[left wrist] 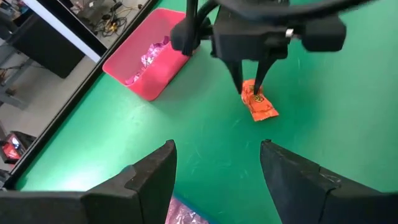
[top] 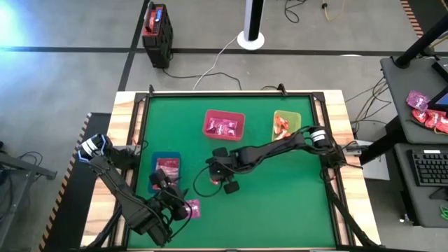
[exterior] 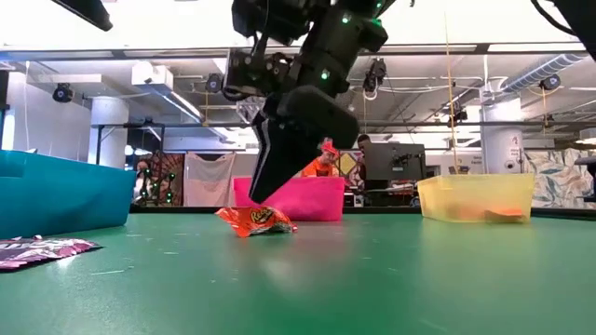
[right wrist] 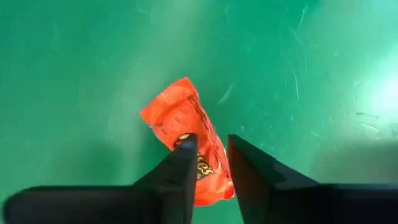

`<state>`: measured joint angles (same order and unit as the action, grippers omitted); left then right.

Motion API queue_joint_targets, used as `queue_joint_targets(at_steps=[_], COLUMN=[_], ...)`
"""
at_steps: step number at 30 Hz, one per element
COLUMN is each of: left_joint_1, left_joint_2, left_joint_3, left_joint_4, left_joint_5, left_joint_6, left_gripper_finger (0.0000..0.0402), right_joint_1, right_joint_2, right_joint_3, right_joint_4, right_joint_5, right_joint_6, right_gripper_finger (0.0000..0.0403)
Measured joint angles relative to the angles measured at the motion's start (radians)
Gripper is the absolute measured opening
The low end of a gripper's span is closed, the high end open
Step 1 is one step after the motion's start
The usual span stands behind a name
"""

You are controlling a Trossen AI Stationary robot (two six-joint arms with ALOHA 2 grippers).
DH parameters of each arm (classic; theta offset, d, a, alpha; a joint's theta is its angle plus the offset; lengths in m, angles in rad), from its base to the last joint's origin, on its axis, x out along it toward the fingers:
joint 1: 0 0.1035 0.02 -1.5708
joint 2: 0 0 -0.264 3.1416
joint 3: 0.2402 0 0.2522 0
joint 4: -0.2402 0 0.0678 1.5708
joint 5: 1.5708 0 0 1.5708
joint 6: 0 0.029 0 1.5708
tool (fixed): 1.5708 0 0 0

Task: Sort candy by brand, put in halloween buckets
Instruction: Put the orange chocolate into the yellow bin

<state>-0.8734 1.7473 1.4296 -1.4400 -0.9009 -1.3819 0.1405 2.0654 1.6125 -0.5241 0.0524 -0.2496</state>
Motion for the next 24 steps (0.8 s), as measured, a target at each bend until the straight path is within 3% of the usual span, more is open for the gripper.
queue_joint_targets(at_steps=[5, 9, 13, 18, 24], left_joint_1=[0.0, 0.0, 0.0, 0.001, 0.001], left_joint_2=[0.0, 0.0, 0.0, 0.0, 0.0], left_joint_3=[0.0, 0.0, -0.004, -0.024, -0.075], left_joint_4=[0.002, 0.006, 0.008, 0.021, 0.055], left_joint_5=[-0.01, -0.011, -0.021, -0.043, -0.033], left_joint_6=[0.0, 0.0, 0.003, 0.003, 0.003], left_gripper_finger=[0.0214, 0.0214, 0.0214, 0.0214, 0.0214], right_joint_1=[-0.015, -0.024, -0.03, -0.03, -0.03], right_joint_2=[0.028, 0.059, 0.063, 0.054, 0.03], right_joint_3=[-0.001, -0.001, 0.0, 0.0, -0.001], right_joint_4=[0.022, 0.029, 0.035, 0.029, -0.045], right_joint_5=[-0.036, -0.062, -0.128, -0.158, -0.158], right_joint_6=[0.003, 0.02, 0.022, 0.022, 0.051], right_gripper_finger=[0.013, 0.0138, 0.0107, 0.0029, 0.0014])
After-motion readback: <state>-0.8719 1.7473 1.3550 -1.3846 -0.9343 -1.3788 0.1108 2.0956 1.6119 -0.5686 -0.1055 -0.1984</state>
